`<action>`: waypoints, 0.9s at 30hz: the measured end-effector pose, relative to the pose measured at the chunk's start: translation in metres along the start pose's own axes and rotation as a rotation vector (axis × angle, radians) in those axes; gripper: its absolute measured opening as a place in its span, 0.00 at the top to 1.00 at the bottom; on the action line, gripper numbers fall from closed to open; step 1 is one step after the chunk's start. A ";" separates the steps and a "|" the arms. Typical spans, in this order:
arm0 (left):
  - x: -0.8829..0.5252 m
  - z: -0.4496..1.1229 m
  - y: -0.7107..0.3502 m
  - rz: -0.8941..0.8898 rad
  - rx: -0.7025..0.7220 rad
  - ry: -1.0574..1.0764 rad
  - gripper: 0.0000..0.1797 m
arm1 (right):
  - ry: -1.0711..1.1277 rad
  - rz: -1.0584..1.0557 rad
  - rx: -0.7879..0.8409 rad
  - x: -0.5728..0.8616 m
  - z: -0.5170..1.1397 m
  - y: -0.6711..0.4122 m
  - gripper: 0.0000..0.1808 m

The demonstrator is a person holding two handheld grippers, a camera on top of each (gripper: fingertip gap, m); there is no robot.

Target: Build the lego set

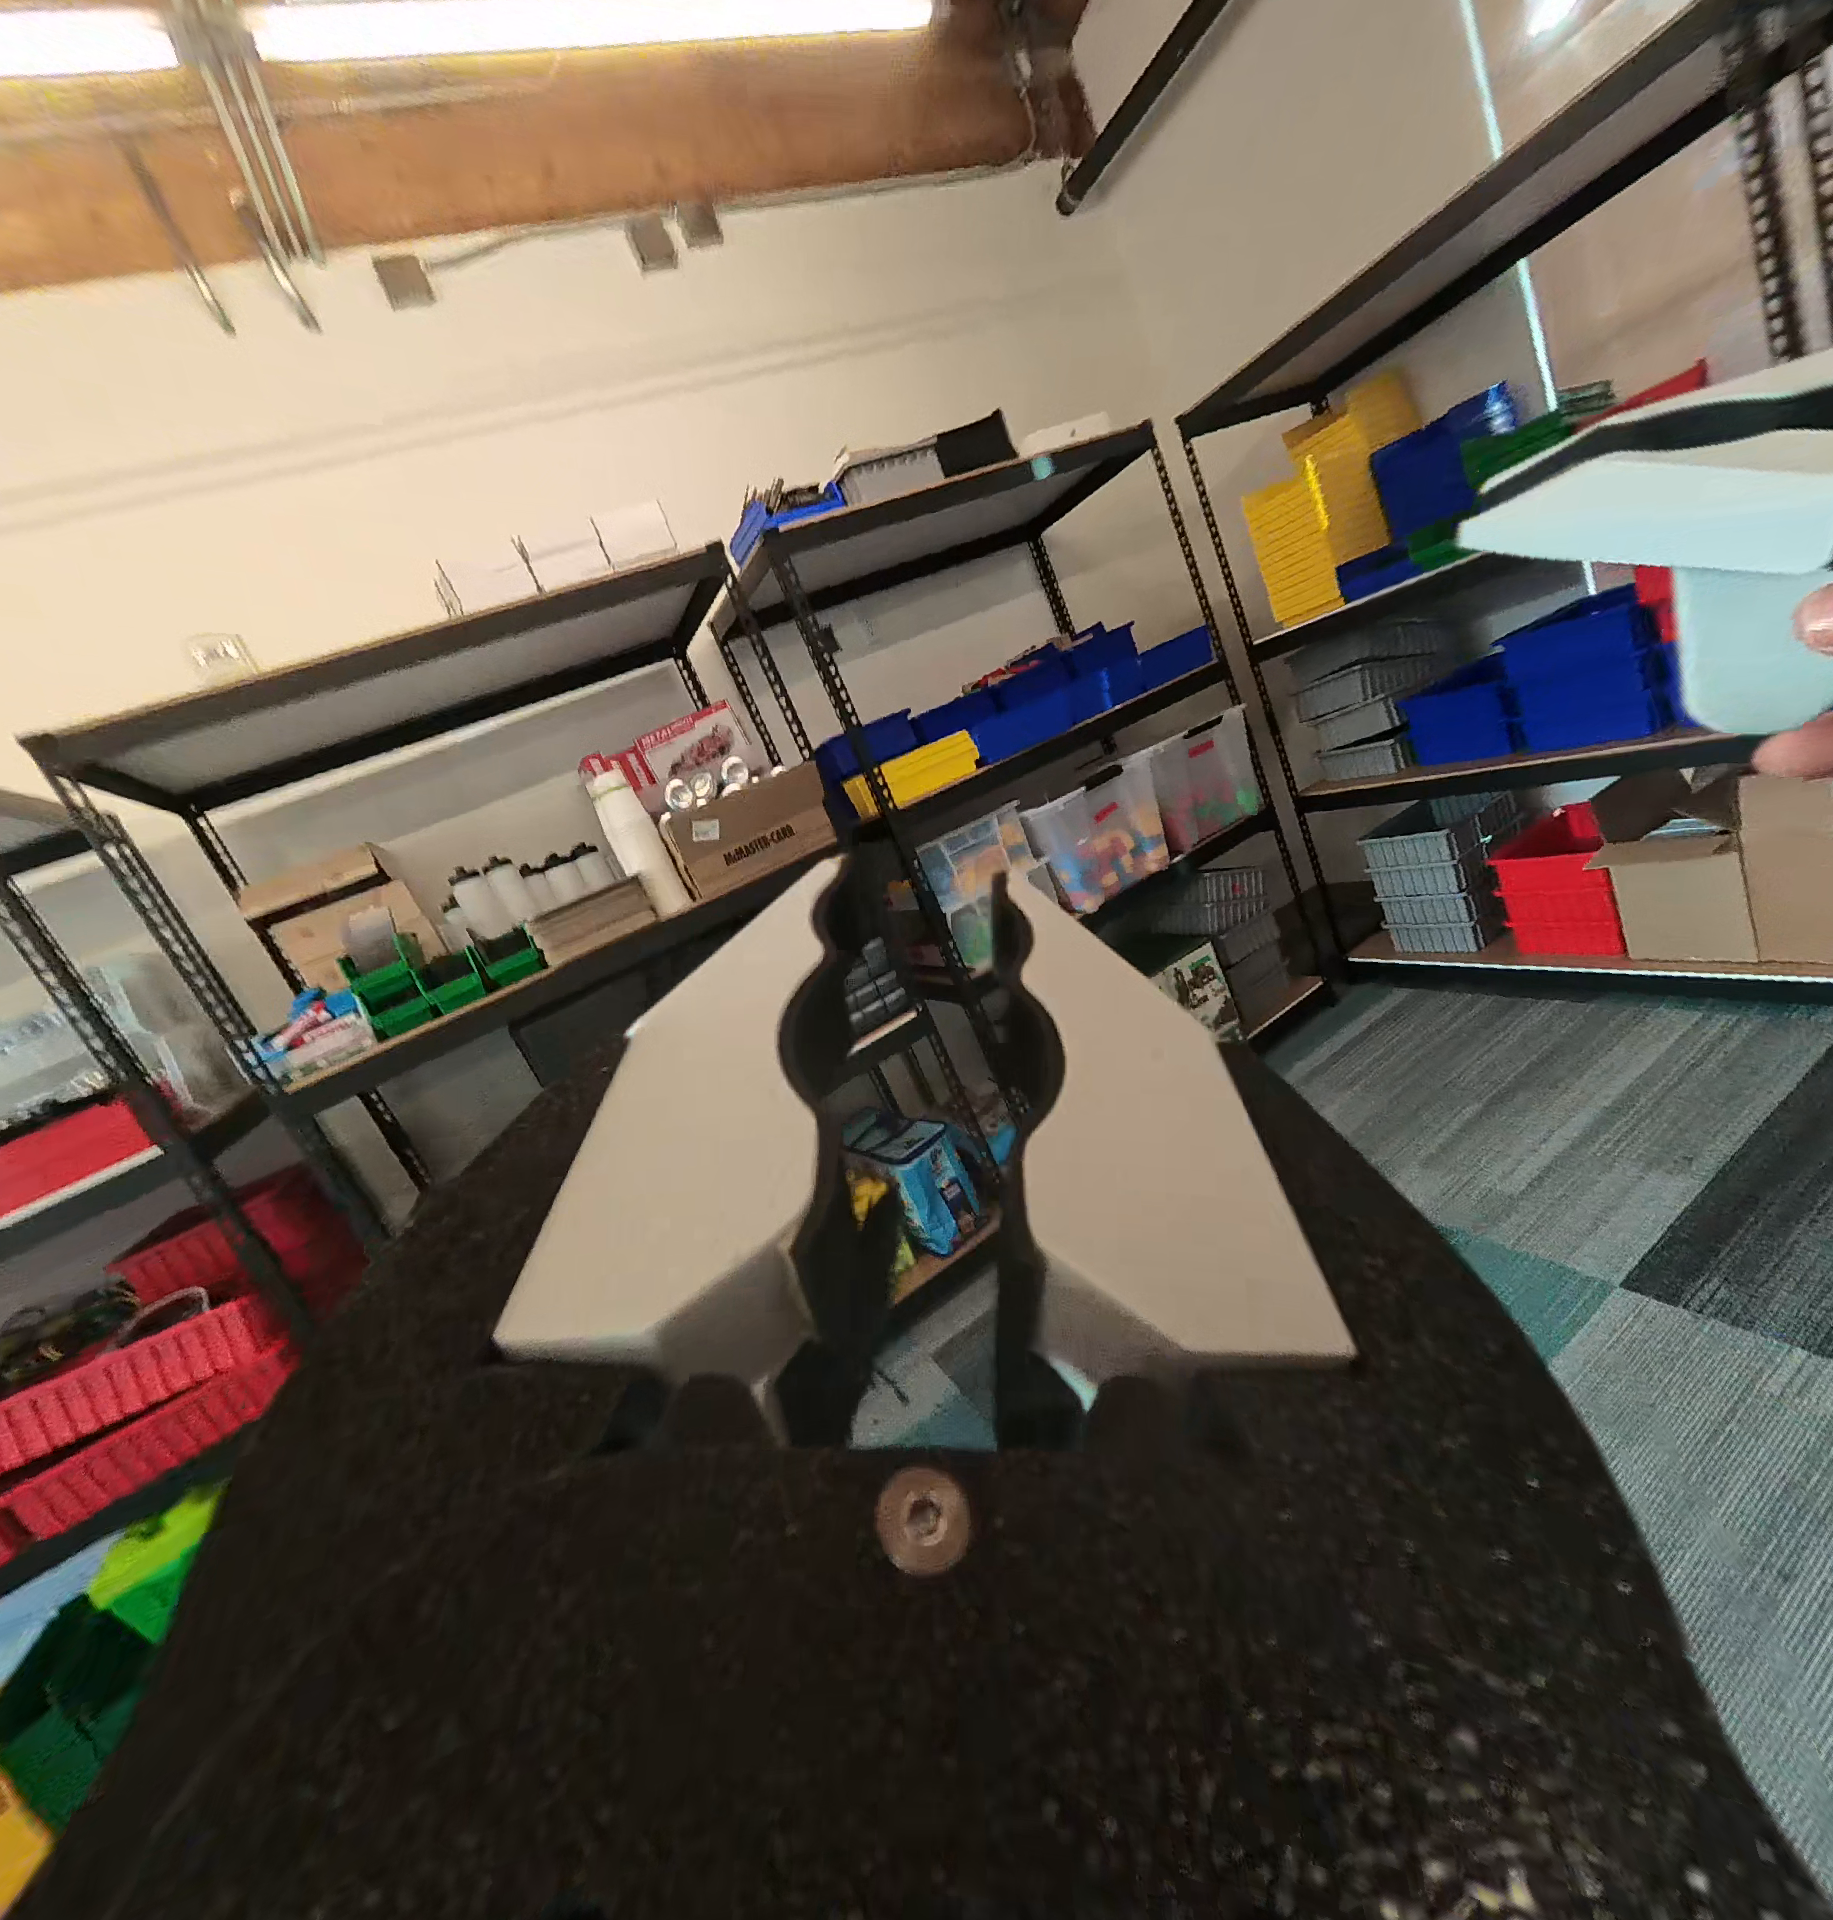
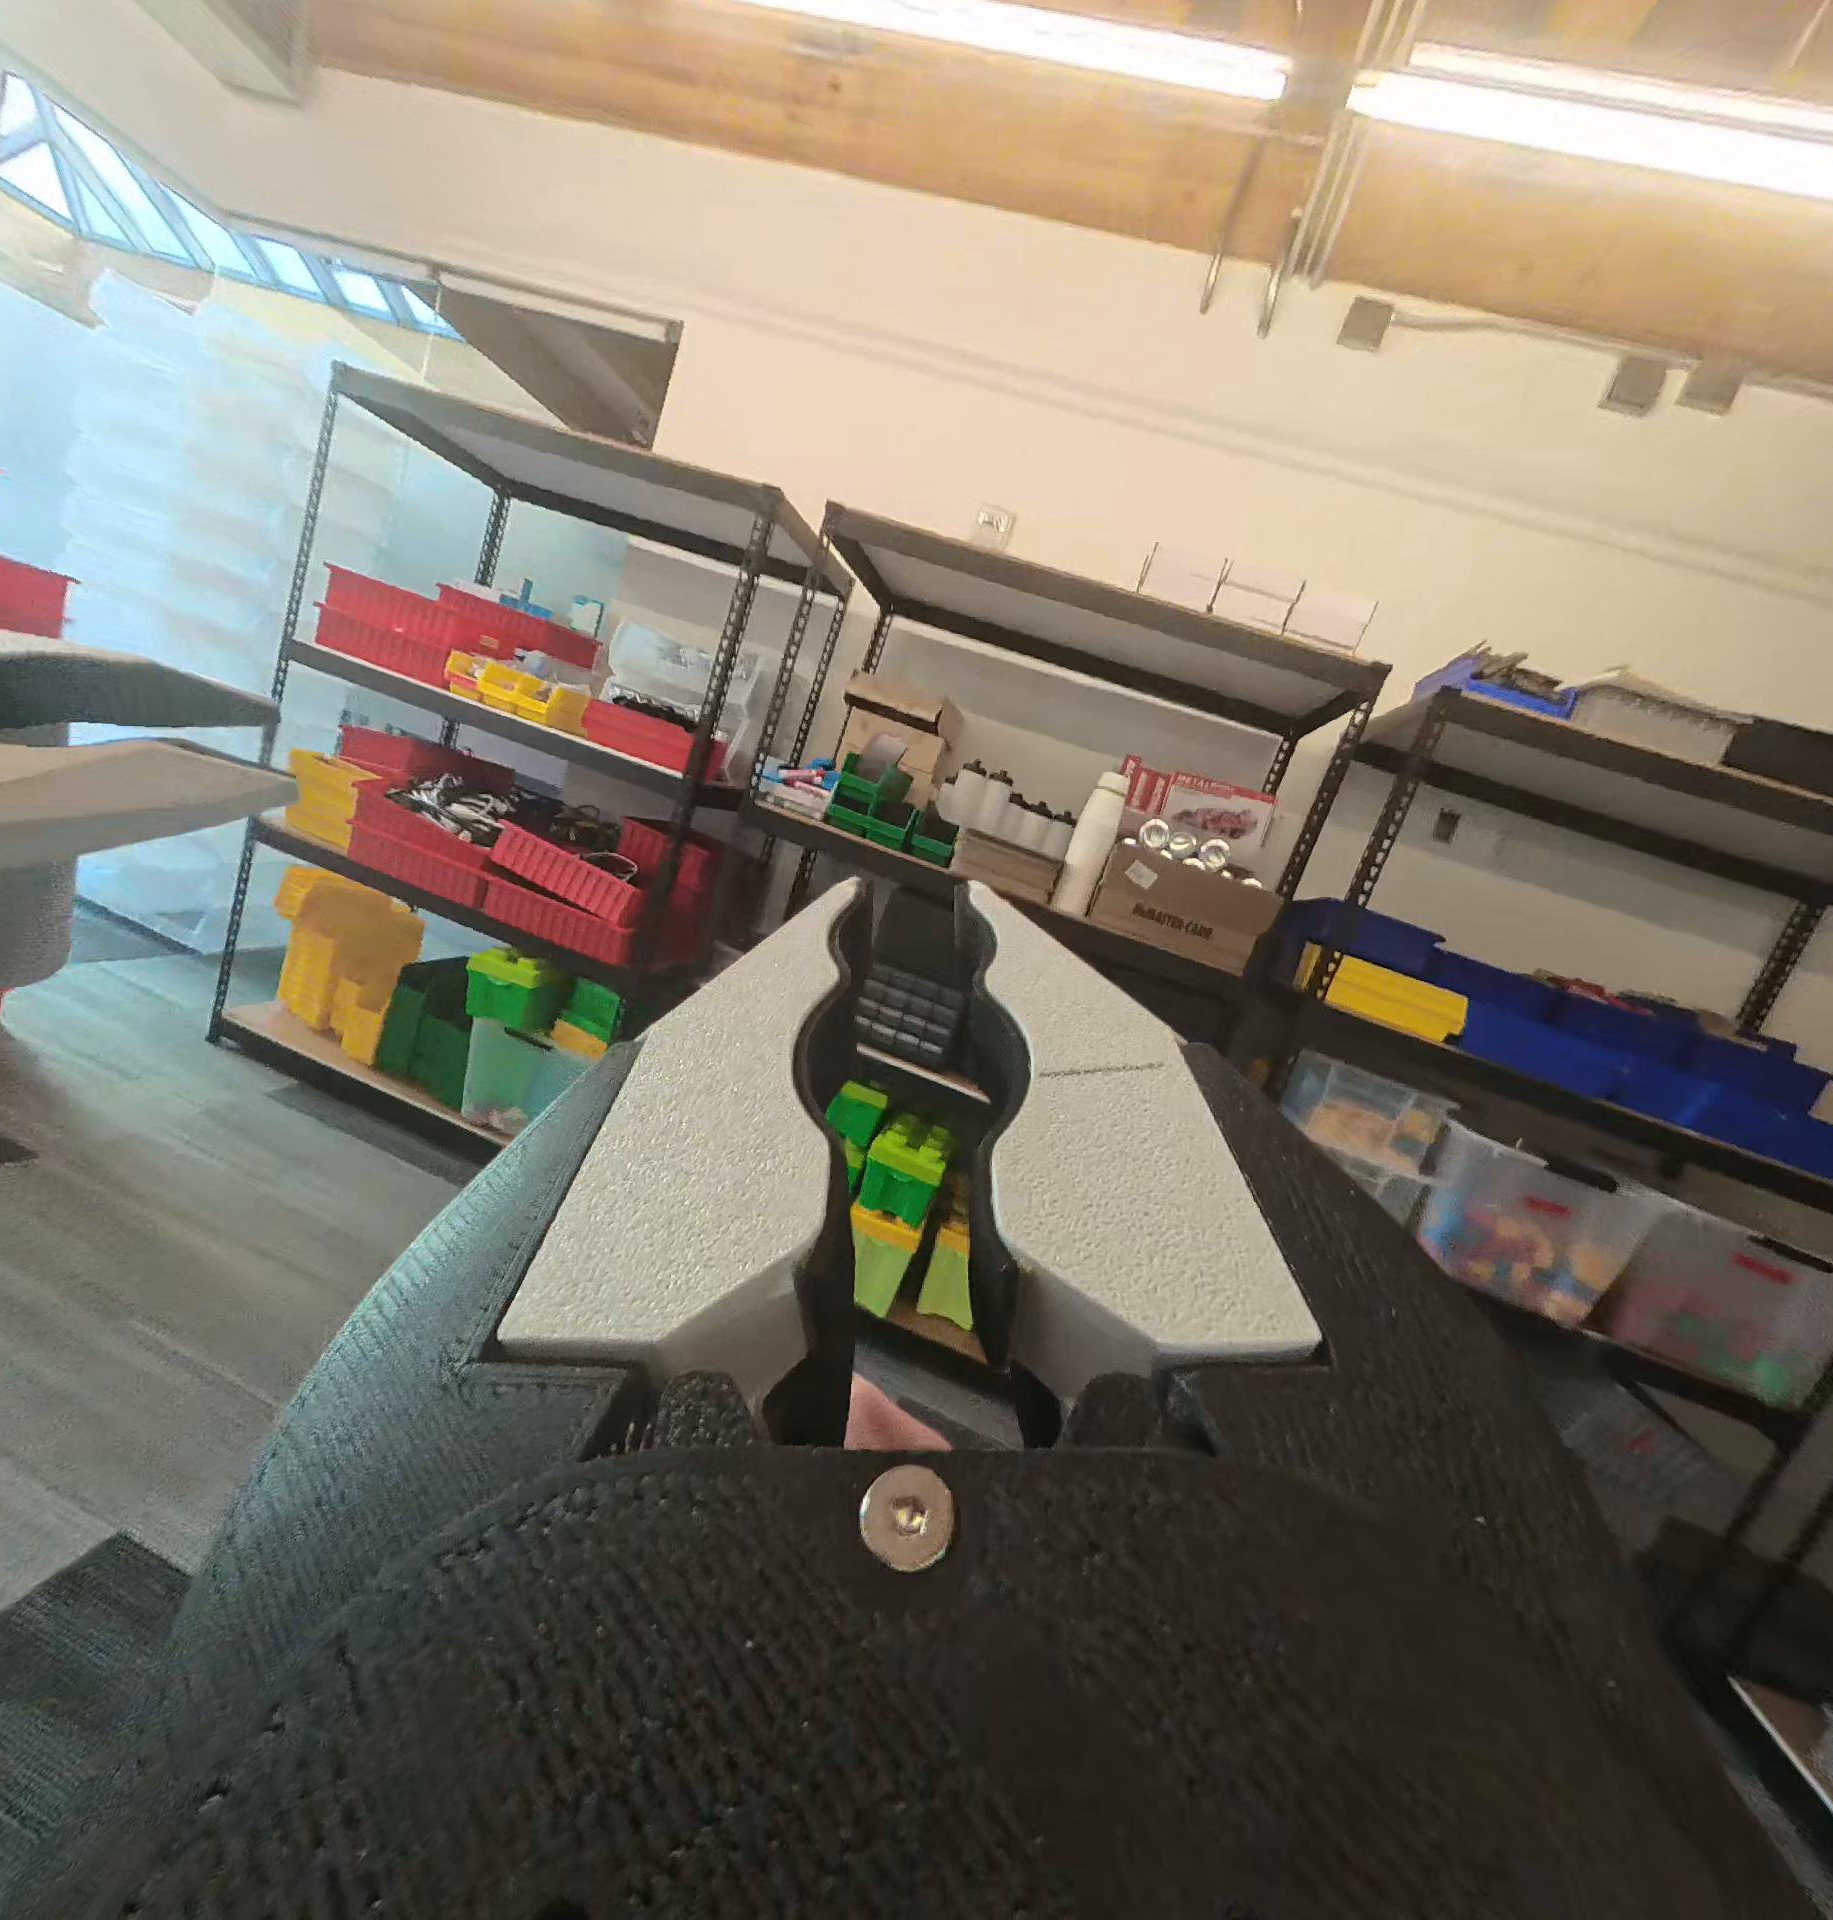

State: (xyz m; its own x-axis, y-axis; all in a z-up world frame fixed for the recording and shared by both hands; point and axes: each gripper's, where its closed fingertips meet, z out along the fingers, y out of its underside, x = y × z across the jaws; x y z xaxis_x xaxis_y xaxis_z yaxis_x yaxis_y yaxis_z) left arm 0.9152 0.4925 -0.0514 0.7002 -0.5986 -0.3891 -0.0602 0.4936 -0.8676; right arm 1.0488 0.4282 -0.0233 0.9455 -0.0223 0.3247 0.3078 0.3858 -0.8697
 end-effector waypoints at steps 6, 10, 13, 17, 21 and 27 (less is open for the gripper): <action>-0.049 0.168 0.107 -0.052 0.008 -0.050 0.65 | 0.083 -0.032 -0.022 0.088 0.120 0.111 0.93; -0.069 0.304 0.144 -0.105 0.083 0.008 0.65 | 0.158 -0.066 -0.029 0.163 0.210 0.174 0.92; -0.069 0.406 0.159 -0.130 0.117 0.089 0.66 | 0.178 -0.113 -0.091 0.221 0.272 0.210 0.91; -0.039 0.538 0.190 -0.196 0.143 0.208 0.70 | 0.211 -0.014 -0.064 0.287 0.332 0.258 0.91; 0.023 0.653 0.217 -0.368 0.191 0.367 0.74 | 0.255 -0.081 -0.150 0.364 0.381 0.332 0.90; 0.095 0.837 0.259 -0.291 0.251 0.431 0.78 | 0.290 -0.187 -0.128 0.512 0.455 0.415 0.90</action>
State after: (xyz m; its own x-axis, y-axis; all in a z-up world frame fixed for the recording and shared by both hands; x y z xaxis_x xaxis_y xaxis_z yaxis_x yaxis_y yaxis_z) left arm 1.5612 1.0915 -0.0542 0.3064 -0.9092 -0.2818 0.2990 0.3730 -0.8783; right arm 1.6120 0.9963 -0.0487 0.8565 -0.3492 0.3800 0.4719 0.2317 -0.8507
